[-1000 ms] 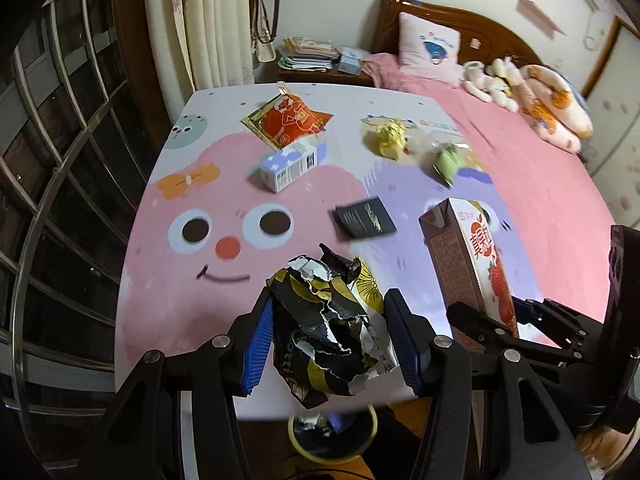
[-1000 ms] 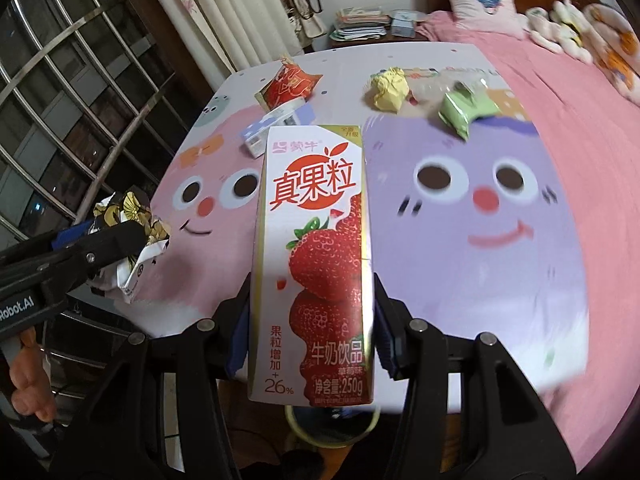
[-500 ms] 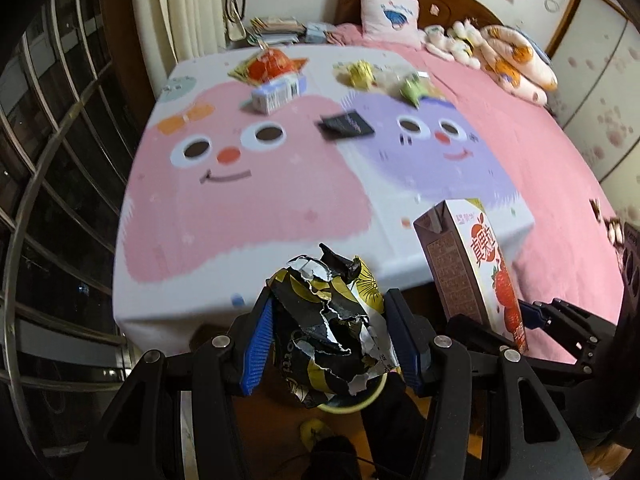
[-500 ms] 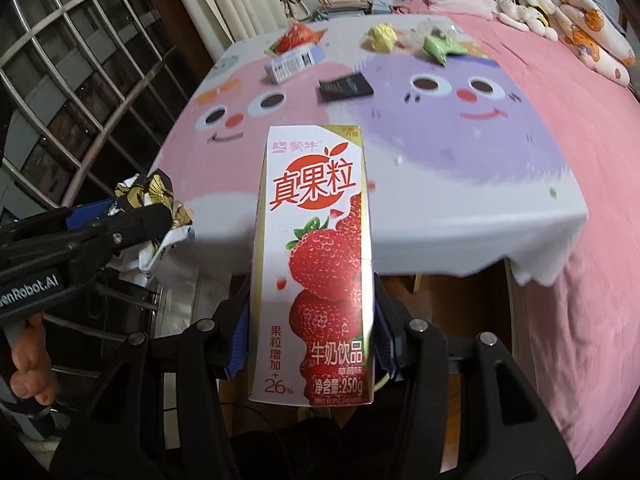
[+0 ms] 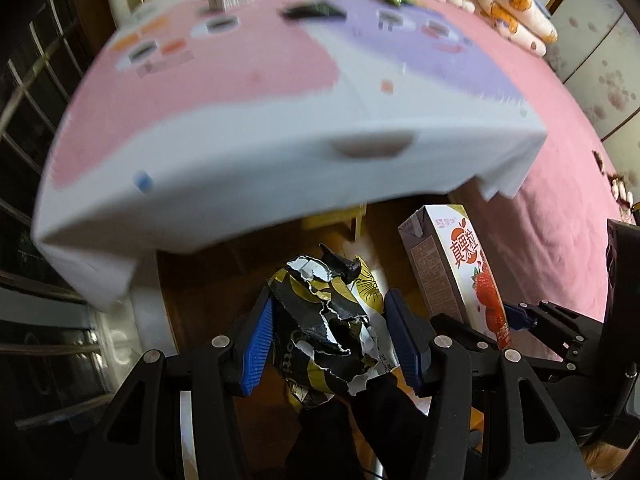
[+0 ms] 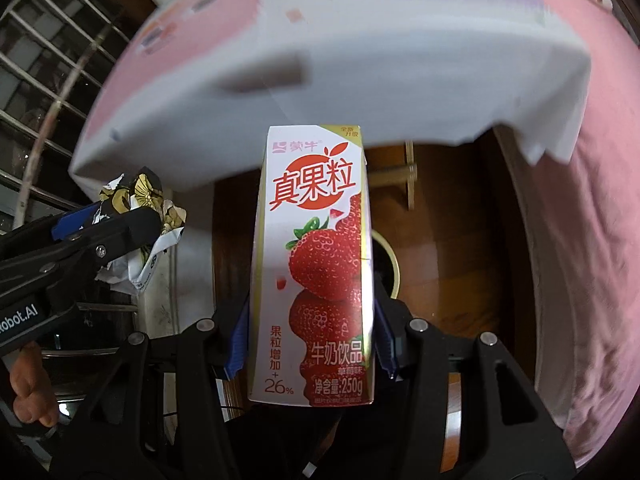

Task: Collect trash
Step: 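Carry the carton and foil wrapper over the bin and open both tools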

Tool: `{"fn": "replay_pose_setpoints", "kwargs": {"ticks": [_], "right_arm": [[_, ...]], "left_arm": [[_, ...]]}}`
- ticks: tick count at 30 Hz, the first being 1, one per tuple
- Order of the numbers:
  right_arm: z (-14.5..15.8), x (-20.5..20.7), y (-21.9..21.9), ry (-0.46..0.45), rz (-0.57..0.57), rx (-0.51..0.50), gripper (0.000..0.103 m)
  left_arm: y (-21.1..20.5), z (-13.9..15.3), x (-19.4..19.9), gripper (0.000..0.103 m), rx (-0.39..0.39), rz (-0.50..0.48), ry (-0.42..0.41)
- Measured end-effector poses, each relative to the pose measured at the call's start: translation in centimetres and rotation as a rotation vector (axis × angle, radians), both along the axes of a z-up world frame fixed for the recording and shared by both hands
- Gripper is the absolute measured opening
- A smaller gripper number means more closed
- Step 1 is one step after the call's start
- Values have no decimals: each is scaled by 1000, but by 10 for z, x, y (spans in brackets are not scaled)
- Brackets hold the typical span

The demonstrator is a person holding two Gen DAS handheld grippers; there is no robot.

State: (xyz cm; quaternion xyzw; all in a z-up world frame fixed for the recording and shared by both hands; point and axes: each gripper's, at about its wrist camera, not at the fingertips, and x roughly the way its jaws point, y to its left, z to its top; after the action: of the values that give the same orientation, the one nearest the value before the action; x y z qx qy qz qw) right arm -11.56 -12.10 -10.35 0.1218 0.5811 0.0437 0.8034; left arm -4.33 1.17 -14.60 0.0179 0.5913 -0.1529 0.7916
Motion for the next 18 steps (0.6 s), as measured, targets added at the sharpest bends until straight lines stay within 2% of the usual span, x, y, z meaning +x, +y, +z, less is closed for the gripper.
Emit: {"fn": "replay_pose_setpoints", "kwargs": {"ticks": [6,13,15,18], "right_arm": [[-92,0,-11,55,23,-17,48],[-186,6,-17,119,18,-12,48],[-206,7,-16,130,20,-11,48],[-226,7,-16,137,20,-8,48]], "left_arm": [[-21,-95,4,56,19,17,69],[-35,-202,19,60,62,52,136],[-34,-220,22,63,71,58,143],[-33,-243,23,73,77,50,160]]}}
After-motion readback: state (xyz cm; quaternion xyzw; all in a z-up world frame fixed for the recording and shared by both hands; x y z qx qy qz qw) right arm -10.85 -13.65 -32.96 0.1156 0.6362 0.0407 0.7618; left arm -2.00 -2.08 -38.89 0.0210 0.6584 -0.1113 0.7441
